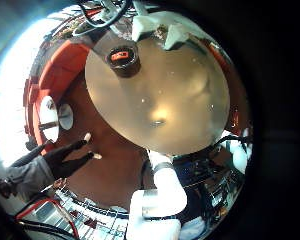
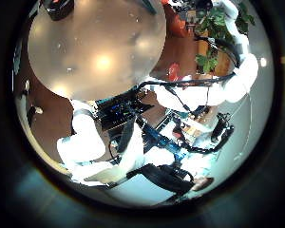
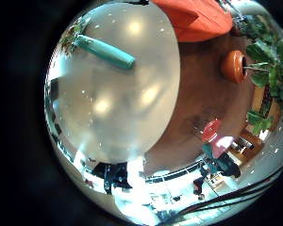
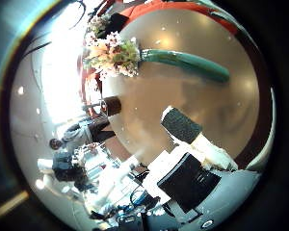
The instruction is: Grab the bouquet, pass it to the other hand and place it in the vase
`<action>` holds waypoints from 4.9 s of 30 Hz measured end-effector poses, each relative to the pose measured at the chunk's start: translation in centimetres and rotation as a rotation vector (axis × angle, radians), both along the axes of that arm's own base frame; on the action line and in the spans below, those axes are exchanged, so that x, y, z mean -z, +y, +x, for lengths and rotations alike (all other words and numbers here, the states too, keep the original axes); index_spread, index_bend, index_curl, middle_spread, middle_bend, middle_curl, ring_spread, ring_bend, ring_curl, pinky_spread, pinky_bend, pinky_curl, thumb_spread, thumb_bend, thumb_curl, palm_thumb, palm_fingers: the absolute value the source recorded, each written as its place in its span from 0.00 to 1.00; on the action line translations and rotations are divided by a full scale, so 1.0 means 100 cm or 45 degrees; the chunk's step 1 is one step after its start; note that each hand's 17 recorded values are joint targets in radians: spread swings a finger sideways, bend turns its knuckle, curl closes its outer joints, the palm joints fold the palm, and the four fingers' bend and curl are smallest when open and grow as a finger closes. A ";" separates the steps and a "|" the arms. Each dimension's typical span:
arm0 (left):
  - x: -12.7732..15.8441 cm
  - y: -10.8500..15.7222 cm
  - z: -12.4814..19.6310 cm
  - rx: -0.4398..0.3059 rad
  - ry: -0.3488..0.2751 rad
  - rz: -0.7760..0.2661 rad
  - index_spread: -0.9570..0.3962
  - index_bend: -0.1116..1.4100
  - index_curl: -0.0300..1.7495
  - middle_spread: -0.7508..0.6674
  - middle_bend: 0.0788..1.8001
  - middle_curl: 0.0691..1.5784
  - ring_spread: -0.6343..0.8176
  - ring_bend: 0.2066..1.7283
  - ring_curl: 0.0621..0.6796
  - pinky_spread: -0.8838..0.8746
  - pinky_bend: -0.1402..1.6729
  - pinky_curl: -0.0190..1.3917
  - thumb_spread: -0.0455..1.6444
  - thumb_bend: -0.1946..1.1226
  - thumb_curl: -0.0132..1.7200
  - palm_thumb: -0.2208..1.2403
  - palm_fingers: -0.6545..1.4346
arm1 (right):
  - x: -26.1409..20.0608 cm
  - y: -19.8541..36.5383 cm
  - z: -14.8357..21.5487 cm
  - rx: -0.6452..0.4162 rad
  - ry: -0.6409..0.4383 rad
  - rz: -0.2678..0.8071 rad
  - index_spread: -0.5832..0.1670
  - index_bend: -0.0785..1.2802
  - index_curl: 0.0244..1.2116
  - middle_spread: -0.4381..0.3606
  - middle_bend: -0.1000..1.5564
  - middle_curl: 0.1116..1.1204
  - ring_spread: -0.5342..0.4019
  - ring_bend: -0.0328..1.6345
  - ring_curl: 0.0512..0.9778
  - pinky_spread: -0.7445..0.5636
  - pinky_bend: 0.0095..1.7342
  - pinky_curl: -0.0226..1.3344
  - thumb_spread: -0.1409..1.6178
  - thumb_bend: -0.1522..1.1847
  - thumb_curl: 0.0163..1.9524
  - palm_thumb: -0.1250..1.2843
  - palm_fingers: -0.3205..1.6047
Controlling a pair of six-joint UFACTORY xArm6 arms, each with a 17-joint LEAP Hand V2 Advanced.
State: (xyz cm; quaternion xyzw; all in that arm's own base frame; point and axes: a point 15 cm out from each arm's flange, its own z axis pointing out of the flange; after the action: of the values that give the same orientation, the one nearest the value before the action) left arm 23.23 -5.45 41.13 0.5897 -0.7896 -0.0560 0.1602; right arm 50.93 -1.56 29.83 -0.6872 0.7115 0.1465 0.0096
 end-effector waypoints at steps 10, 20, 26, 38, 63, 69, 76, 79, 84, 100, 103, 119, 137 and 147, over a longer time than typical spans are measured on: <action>0.002 -0.010 0.002 -0.011 -0.004 -0.024 0.75 0.17 0.16 0.90 0.06 0.14 0.89 0.17 0.25 0.85 0.19 0.24 0.68 0.13 0.19 0.36 0.30 | 0.054 0.005 0.033 0.017 -0.014 -0.014 0.47 0.21 0.26 0.56 0.29 0.29 0.54 0.44 0.24 0.74 0.23 0.17 0.69 0.10 0.22 0.52 0.39; 0.003 -0.011 0.003 -0.019 -0.001 -0.017 0.75 0.17 0.16 0.90 0.06 0.14 0.89 0.16 0.25 0.85 0.19 0.24 0.68 0.13 0.19 0.36 0.30 | 0.094 0.004 0.039 0.049 0.043 -0.021 0.47 0.20 0.28 0.56 0.27 0.28 0.53 0.43 0.23 0.74 0.24 0.16 0.68 0.10 0.22 0.53 0.39; 0.002 -0.012 0.004 -0.018 -0.005 -0.022 0.75 0.17 0.16 0.90 0.06 0.14 0.89 0.16 0.25 0.85 0.19 0.24 0.68 0.13 0.19 0.36 0.30 | 0.108 -0.003 0.038 0.072 0.074 -0.022 0.47 0.19 0.28 0.56 0.29 0.29 0.54 0.43 0.22 0.75 0.24 0.16 0.67 0.10 0.22 0.53 0.40; 0.005 -0.011 0.007 -0.024 0.010 -0.020 0.75 0.18 0.17 0.90 0.06 0.14 0.89 0.16 0.25 0.85 0.19 0.24 0.68 0.13 0.19 0.36 0.30 | 0.133 0.002 0.036 0.067 0.119 -0.016 0.46 0.19 0.29 0.53 0.31 0.30 0.48 0.49 0.24 0.72 0.23 0.14 0.67 0.10 0.23 0.54 0.45; 0.002 -0.022 0.027 -0.011 0.000 -0.032 0.76 0.18 0.18 0.89 0.06 0.15 0.89 0.16 0.25 0.85 0.19 0.23 0.69 0.13 0.19 0.36 0.30 | 0.004 -0.020 0.023 0.071 -0.097 -0.003 0.41 0.89 0.68 0.37 0.86 0.65 0.34 0.87 0.60 0.40 0.81 0.44 0.57 0.18 0.37 0.91 0.78; 0.006 -0.027 0.040 -0.021 -0.015 -0.055 0.76 0.18 0.18 0.89 0.06 0.15 0.89 0.16 0.25 0.85 0.18 0.23 0.69 0.13 0.19 0.36 0.31 | -0.066 -0.016 0.010 0.063 -0.252 0.177 0.44 0.92 0.70 0.39 0.88 0.65 0.35 0.89 0.65 0.42 0.81 0.48 0.57 0.19 0.41 0.92 0.76; 0.002 -0.033 0.051 -0.069 -0.020 -0.188 0.77 0.19 0.19 0.88 0.07 0.15 0.88 0.16 0.25 0.84 0.18 0.23 0.69 0.13 0.18 0.36 0.33 | -0.147 0.001 -0.008 0.049 -0.440 0.511 0.47 0.93 0.70 0.41 0.90 0.64 0.36 0.89 0.67 0.43 0.80 0.52 0.57 0.19 0.46 0.92 0.75; -0.005 -0.038 0.058 -0.109 -0.023 -0.300 0.78 0.19 0.20 0.87 0.07 0.16 0.87 0.16 0.25 0.83 0.18 0.23 0.69 0.13 0.18 0.36 0.35 | -0.183 0.007 -0.014 0.042 -0.547 0.675 0.48 0.93 0.70 0.41 0.90 0.63 0.36 0.89 0.68 0.43 0.80 0.53 0.57 0.18 0.47 0.92 0.75; -0.022 -0.048 0.069 -0.170 -0.042 -0.526 0.80 0.19 0.20 0.86 0.07 0.16 0.86 0.16 0.25 0.83 0.18 0.22 0.70 0.13 0.18 0.36 0.36 | -0.220 0.021 -0.035 -0.015 -0.634 1.041 0.49 0.94 0.69 0.41 0.90 0.62 0.36 0.89 0.69 0.43 0.78 0.55 0.57 0.18 0.50 0.92 0.75; -0.125 -0.095 0.104 -0.212 -0.223 -1.284 0.84 0.18 0.20 0.86 0.07 0.17 0.85 0.18 0.26 0.82 0.19 0.23 0.67 0.13 0.18 0.28 0.36 | -0.228 0.074 -0.144 -0.397 -0.490 1.778 0.50 0.95 0.68 0.42 0.91 0.60 0.36 0.89 0.71 0.43 0.75 0.62 0.56 0.17 0.58 0.90 0.76; -0.135 -0.104 0.106 -0.202 -0.221 -1.364 0.85 0.18 0.19 0.86 0.07 0.17 0.85 0.19 0.26 0.82 0.19 0.23 0.66 0.13 0.18 0.28 0.36 | -0.228 0.092 -0.156 -0.443 -0.467 1.800 0.51 0.95 0.68 0.42 0.91 0.60 0.36 0.89 0.71 0.42 0.74 0.63 0.56 0.17 0.59 0.90 0.76; -0.165 -0.139 0.091 -0.118 -0.114 -1.637 0.87 0.18 0.19 0.86 0.09 0.18 0.85 0.19 0.25 0.82 0.19 0.23 0.62 0.13 0.20 0.32 0.37 | -0.206 0.192 -0.181 -0.621 -0.309 1.770 0.51 0.95 0.68 0.42 0.92 0.59 0.36 0.89 0.72 0.41 0.71 0.69 0.56 0.15 0.65 0.89 0.76; -0.178 -0.134 0.089 -0.158 0.217 -1.726 0.61 0.21 0.23 0.41 0.43 0.41 0.27 0.59 0.56 0.40 0.53 0.35 0.60 0.25 0.27 0.70 0.89 | -0.156 0.210 -0.168 -0.613 -0.258 1.527 0.51 0.95 0.67 0.42 0.92 0.58 0.36 0.89 0.73 0.41 0.69 0.74 0.57 0.13 0.70 0.88 0.76; -0.196 -0.134 0.094 -0.098 0.072 -1.775 0.36 0.54 0.41 0.24 0.55 0.56 0.16 0.81 0.81 0.25 0.78 0.53 0.61 0.31 0.36 0.87 0.84 | -0.152 0.188 -0.151 -0.510 -0.303 1.538 0.41 0.65 0.62 0.39 0.79 0.53 0.35 0.85 0.69 0.32 0.67 0.69 0.62 0.08 0.54 0.66 0.48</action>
State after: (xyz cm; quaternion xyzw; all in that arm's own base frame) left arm 32.63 -18.88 60.75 0.3753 -0.6155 0.4541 0.5236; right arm 35.85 17.23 45.00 -0.6917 0.3560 0.4429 0.4458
